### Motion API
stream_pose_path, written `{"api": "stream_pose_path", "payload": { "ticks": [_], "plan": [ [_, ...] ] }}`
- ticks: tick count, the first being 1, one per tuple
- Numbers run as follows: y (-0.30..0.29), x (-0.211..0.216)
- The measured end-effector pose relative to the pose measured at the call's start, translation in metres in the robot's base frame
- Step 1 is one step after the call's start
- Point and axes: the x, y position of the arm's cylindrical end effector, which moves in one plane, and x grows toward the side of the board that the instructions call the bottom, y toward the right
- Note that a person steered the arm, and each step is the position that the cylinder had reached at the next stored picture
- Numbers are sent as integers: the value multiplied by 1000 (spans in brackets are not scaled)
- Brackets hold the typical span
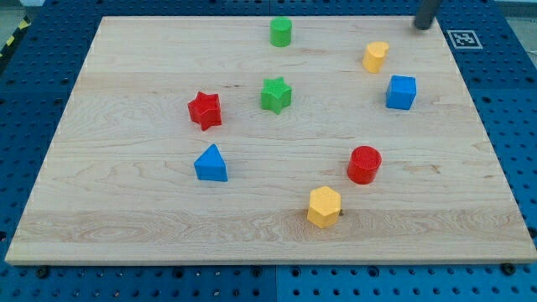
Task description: Move yellow heart closer to blue cube
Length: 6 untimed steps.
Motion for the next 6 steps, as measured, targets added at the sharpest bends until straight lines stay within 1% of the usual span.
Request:
{"api": "stream_pose_path", "payload": {
  "ticks": [1,5,6],
  "plan": [
    [-61,12],
    [-56,14],
    [-49,59]
  ]
}}
